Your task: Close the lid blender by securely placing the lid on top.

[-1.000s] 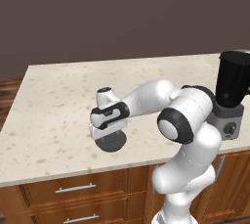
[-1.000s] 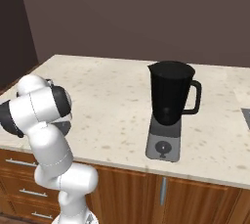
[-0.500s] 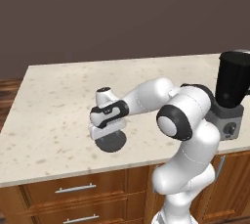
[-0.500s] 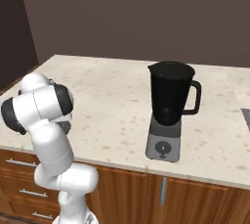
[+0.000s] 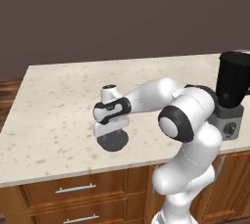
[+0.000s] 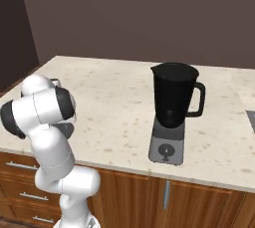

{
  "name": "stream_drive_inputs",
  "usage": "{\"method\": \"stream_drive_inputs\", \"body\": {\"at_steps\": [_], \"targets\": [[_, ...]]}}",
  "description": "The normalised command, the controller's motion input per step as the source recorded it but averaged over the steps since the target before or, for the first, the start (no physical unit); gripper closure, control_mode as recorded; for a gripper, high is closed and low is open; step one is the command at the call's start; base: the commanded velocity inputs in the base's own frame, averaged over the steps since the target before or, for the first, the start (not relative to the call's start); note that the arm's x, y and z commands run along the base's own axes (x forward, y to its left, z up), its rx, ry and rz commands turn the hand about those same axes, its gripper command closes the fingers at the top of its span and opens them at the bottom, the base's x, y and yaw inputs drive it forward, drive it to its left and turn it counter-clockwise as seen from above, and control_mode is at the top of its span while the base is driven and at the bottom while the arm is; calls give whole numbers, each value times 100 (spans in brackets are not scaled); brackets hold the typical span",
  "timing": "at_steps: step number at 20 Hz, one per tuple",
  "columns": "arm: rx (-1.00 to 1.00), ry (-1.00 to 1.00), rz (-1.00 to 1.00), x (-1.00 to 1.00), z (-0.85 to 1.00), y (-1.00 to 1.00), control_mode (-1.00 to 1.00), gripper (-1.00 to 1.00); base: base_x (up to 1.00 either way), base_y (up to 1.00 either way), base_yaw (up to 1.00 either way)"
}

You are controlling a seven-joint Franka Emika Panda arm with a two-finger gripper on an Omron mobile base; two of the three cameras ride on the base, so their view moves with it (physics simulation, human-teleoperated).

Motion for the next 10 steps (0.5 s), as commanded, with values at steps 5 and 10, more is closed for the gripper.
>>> {"method": "stream_drive_inputs", "body": {"at_steps": [5,10], "targets": [[1,-16,0,-17,51,-49,-100,100,0,0,0],[-2,-15,0,-1,97,-37,-100,100,0,0,0]]}}
